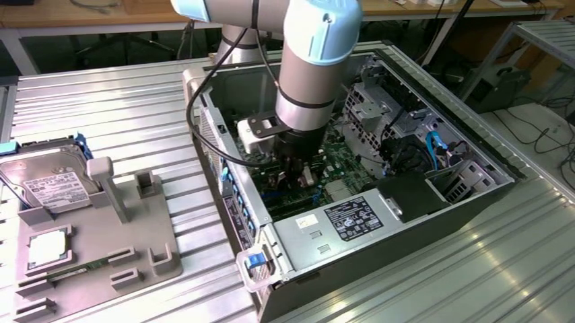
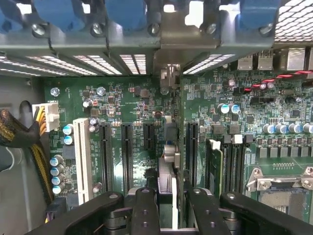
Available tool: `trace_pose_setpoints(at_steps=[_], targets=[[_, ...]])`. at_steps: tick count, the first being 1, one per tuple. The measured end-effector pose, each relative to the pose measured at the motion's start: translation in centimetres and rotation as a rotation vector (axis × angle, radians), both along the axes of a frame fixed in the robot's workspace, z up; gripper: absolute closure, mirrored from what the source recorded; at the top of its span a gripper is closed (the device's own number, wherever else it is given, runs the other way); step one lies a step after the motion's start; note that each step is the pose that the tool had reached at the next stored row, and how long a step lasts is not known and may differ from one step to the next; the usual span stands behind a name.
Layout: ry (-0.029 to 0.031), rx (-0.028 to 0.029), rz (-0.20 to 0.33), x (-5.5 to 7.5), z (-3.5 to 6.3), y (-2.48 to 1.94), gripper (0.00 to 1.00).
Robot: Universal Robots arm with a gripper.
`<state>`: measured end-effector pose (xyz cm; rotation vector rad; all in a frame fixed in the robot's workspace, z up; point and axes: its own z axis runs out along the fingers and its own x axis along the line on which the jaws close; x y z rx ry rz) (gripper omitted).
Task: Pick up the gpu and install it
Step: 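Insert the gpu into the slot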
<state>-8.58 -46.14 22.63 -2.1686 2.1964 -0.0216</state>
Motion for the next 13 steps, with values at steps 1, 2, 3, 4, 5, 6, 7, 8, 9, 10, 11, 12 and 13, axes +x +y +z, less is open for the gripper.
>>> trace_pose_setpoints(at_steps=[1,2,3,4,5,6,7,8,9,10,11,12,13], targets=[[-0.0004,0.001,0.0,0.0,-0.12,0.01,0.72],[-0.0005,0.0011,0.0,0.0,-0.12,0.02,0.72],[-0.0004,0.0009,0.0,0.0,-0.11,0.01,0.72],[-0.0005,0.0011,0.0,0.0,-0.12,0.02,0.72],[-0.0003,0.0008,0.0,0.0,-0.1,0.01,0.65],[-0.0003,0.0008,0.0,0.0,0.43,0.01,0.58],[-0.0004,0.0008,0.0,0.0,1.51,0.01,0.58],[-0.0005,0.0008,0.0,0.0,2.89,0.01,0.58],[-0.0005,0.0007,0.0,0.0,3.85,0.01,0.58],[-0.0006,0.0008,0.0,0.0,4.81,0.01,0.58],[-0.0006,0.0008,0.0,0.0,5.29,0.01,0.58],[-0.0006,0.0007,0.0,0.0,5.56,0.01,0.58],[-0.0006,0.0008,0.0,0.0,5.72,0.01,0.58]])
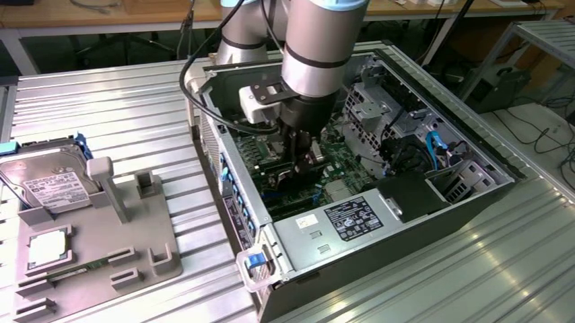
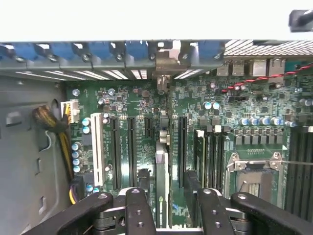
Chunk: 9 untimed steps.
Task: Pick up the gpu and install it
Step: 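Insert the gpu into the slot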
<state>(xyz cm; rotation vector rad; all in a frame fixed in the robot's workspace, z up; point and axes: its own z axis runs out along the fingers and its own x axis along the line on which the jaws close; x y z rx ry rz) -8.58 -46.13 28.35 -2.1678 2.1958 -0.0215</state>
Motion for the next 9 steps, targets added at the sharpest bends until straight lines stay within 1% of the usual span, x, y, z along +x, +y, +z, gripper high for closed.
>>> trace_pose_setpoints(at_steps=[4,5,6,8,9], targets=[[0.0,0.0,0.0,0.0,0.39,0.0,0.58],[0.0,0.0,0.0,0.0,0.59,0.0,0.6],[-0.0001,0.0001,0.0,0.01,0.66,0.01,0.73],[-0.0001,0.0001,0.0,0.0,0.66,0.01,0.85],[0.0,-0.0001,0.0,0.0,0.67,0.01,0.89]])
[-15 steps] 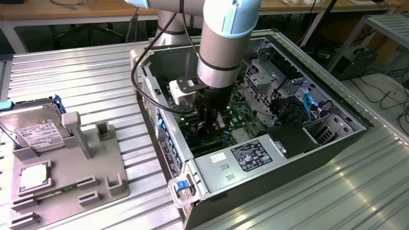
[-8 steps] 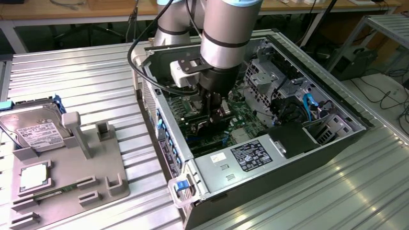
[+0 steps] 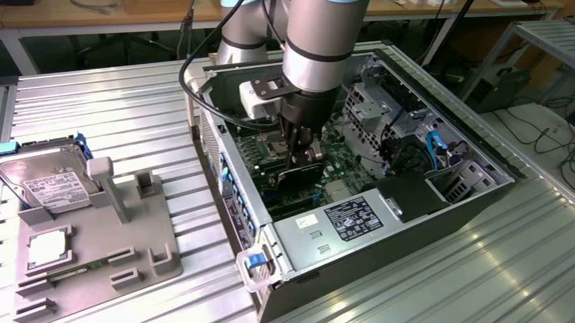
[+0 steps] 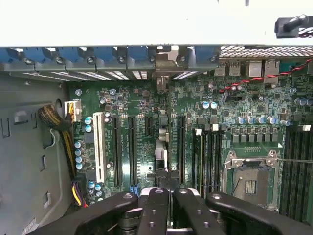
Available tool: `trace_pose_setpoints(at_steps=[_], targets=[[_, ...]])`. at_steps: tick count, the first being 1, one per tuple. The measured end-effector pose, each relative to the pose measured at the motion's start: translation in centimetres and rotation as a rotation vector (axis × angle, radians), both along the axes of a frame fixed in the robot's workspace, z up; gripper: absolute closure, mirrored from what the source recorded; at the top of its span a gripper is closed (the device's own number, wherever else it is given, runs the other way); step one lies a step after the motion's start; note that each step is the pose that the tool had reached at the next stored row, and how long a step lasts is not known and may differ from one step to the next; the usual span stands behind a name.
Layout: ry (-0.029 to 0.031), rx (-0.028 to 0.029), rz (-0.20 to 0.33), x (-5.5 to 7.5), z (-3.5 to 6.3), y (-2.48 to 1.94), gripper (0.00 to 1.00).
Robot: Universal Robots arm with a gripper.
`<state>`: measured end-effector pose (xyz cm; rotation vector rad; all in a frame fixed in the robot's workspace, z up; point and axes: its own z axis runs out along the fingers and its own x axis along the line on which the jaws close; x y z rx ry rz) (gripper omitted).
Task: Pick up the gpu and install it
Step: 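Insert the gpu into the slot, then press down on the gpu until it lock into place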
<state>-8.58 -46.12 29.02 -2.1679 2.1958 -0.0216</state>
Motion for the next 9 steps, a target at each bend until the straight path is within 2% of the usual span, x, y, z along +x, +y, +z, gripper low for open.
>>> trace_pose_setpoints(at_steps=[9], targets=[[0.0,0.0,0.0,0.0,0.0,0.0,0.89]])
